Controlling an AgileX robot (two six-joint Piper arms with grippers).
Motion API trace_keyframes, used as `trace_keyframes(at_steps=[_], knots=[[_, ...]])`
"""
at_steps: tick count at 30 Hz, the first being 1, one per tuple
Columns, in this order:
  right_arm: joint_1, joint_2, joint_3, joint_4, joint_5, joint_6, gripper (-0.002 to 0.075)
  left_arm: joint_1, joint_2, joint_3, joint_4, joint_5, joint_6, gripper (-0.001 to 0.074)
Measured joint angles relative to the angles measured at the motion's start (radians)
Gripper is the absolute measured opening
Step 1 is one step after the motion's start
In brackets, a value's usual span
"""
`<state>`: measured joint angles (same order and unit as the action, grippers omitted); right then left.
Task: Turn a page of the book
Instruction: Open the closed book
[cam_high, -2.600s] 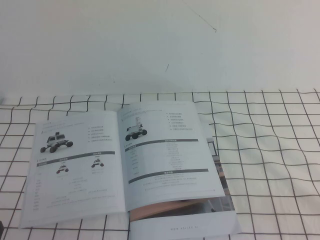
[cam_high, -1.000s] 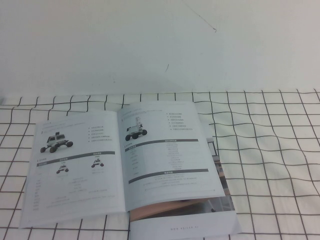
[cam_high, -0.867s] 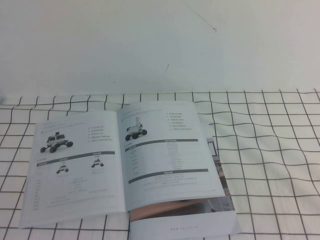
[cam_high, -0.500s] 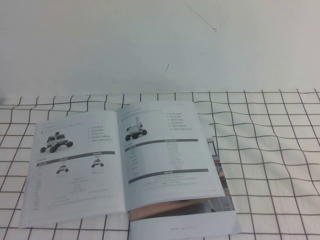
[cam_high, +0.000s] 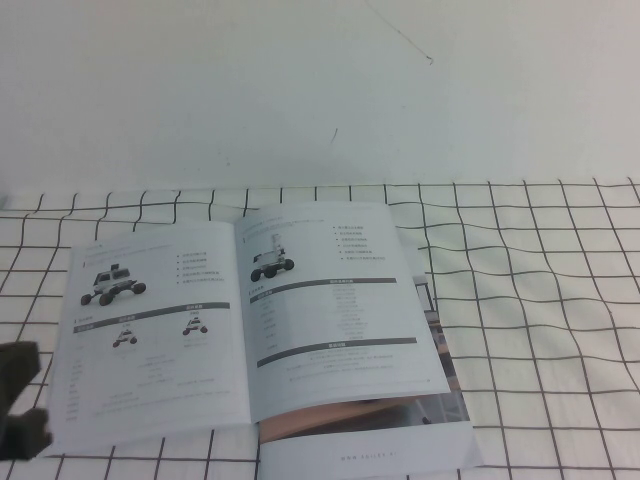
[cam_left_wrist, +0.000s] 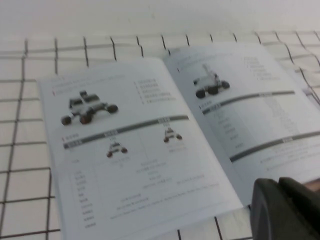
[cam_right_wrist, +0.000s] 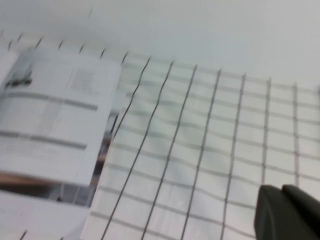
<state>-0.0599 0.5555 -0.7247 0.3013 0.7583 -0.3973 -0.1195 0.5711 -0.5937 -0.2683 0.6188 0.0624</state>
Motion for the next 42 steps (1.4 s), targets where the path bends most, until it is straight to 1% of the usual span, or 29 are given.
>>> trace_keyframes(at_steps=[3,7,9,12,17,23,26,32,37,42], knots=[[0.000,0.144,-0.011,0.085,0.057,-0.133,-0.0002,0.000,0.142,-0.007,-0.090,-0.046,0.074,-0.0002],[0.000,0.344,-0.014,0.186,0.053,-0.273,-0.0002,0.000,0.309,-0.007,-0.209,-0.164,0.173,-0.0002],[0.000,0.426,-0.014,0.235,0.045,-0.342,-0.0002,0.000,0.376,-0.009,-0.245,-0.207,0.206,-0.0002],[0.000,0.527,-0.024,0.306,0.038,-0.423,-0.0002,0.000,0.482,-0.039,-0.266,-0.222,0.231,-0.0002],[0.000,0.635,-0.057,0.358,0.034,-0.476,-0.0002,0.000,0.628,-0.103,-0.302,-0.190,0.263,-0.0002],[0.024,0.659,-0.091,0.382,0.027,-0.483,-0.0002,0.000,0.760,-0.166,-0.351,-0.176,0.325,-0.0002],[0.069,0.668,-0.108,0.391,0.027,-0.484,-0.0002,0.000,0.783,-0.168,-0.360,-0.176,0.339,-0.0002],[0.220,0.735,-0.155,0.400,0.019,-0.470,-0.0002,0.000,0.775,-0.168,-0.427,-0.161,0.416,-0.0002],[0.366,0.815,-0.203,0.408,0.010,-0.449,-0.0002,0.000,0.725,-0.168,-0.556,-0.124,0.577,-0.0002],[0.494,0.879,-0.235,0.405,0.002,-0.436,-0.0002,0.000,0.642,-0.168,-0.605,-0.066,0.686,-0.0002]])
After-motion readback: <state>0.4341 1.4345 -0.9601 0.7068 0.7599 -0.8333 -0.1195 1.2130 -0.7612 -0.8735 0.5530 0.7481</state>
